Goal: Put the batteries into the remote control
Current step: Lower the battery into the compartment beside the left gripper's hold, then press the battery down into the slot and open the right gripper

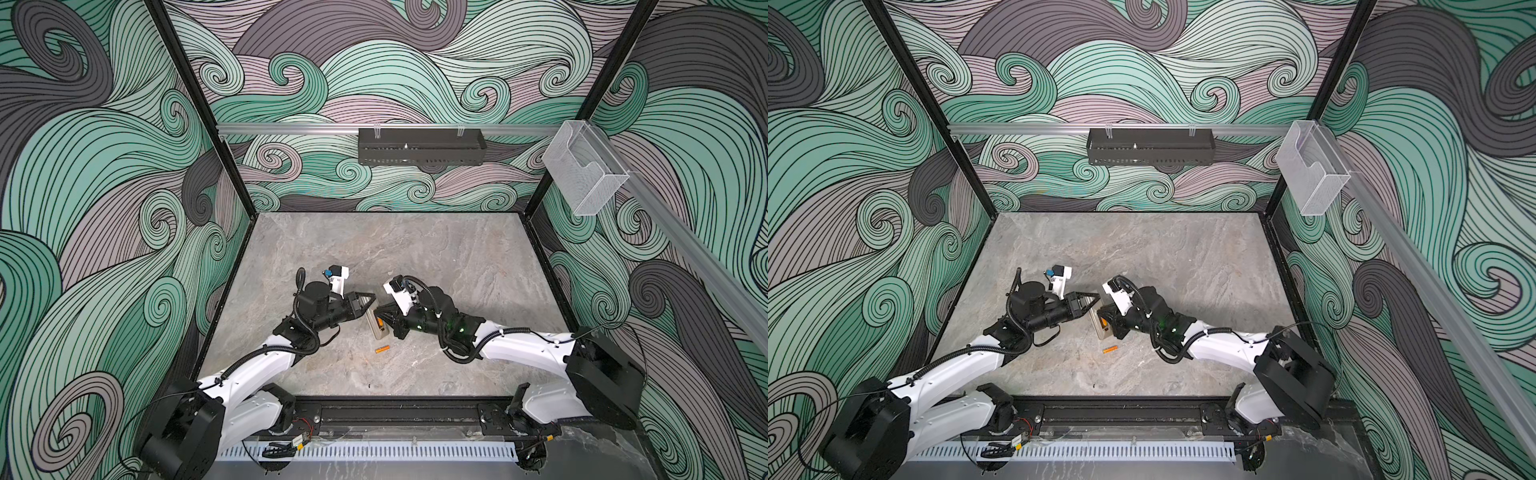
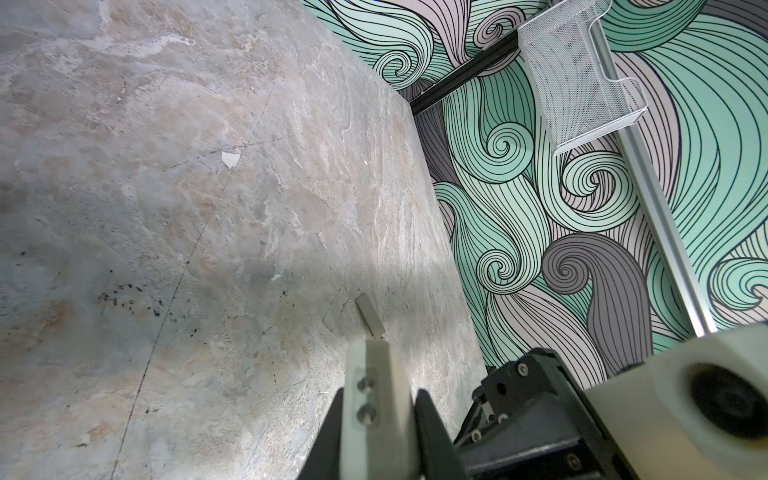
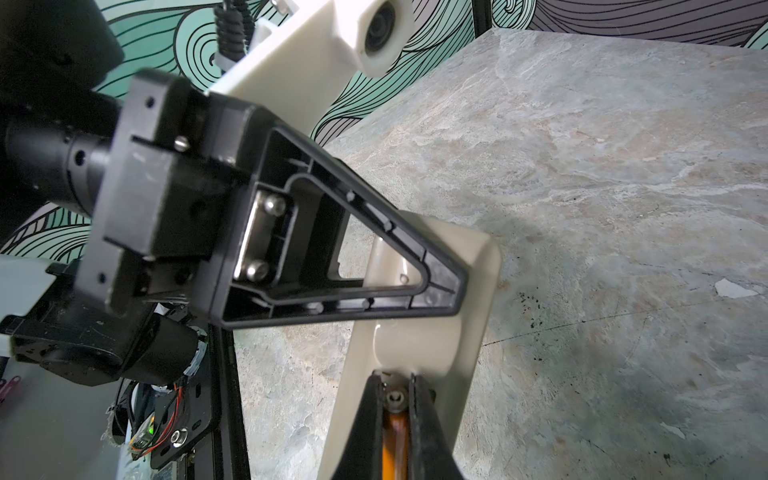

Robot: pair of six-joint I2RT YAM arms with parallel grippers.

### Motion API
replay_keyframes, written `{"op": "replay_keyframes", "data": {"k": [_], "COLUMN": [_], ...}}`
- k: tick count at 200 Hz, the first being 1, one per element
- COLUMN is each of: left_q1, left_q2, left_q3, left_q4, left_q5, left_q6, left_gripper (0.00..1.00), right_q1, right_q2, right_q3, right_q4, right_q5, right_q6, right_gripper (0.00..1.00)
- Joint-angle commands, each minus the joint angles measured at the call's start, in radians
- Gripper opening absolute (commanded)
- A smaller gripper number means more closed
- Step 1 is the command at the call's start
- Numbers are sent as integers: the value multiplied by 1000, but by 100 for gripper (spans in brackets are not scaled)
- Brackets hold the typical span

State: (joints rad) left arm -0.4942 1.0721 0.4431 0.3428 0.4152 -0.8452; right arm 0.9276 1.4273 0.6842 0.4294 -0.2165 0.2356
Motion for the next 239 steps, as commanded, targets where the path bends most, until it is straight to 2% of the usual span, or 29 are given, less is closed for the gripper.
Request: {"op": "replay_keyframes", "data": {"k": [1,69,239], "left_q1": [-4,-4,-4], "left_q2": [-6,-5,0], "left_q3": [28,22,15], "left_q4": [45,50,56], "left_q5": [18,19,22], "left_q6": [-2,-2,-5], "left_gripper": [0,0,0], "right_q1": [-3,0,9], "right_q2": [22,24,-1], "right_q3": [3,5,2], "right_q4": [-80,-71,-70], "right_q5": [54,49,45], "right_q6": [-22,-20,-24], "right_gripper": [4,15,26]}}
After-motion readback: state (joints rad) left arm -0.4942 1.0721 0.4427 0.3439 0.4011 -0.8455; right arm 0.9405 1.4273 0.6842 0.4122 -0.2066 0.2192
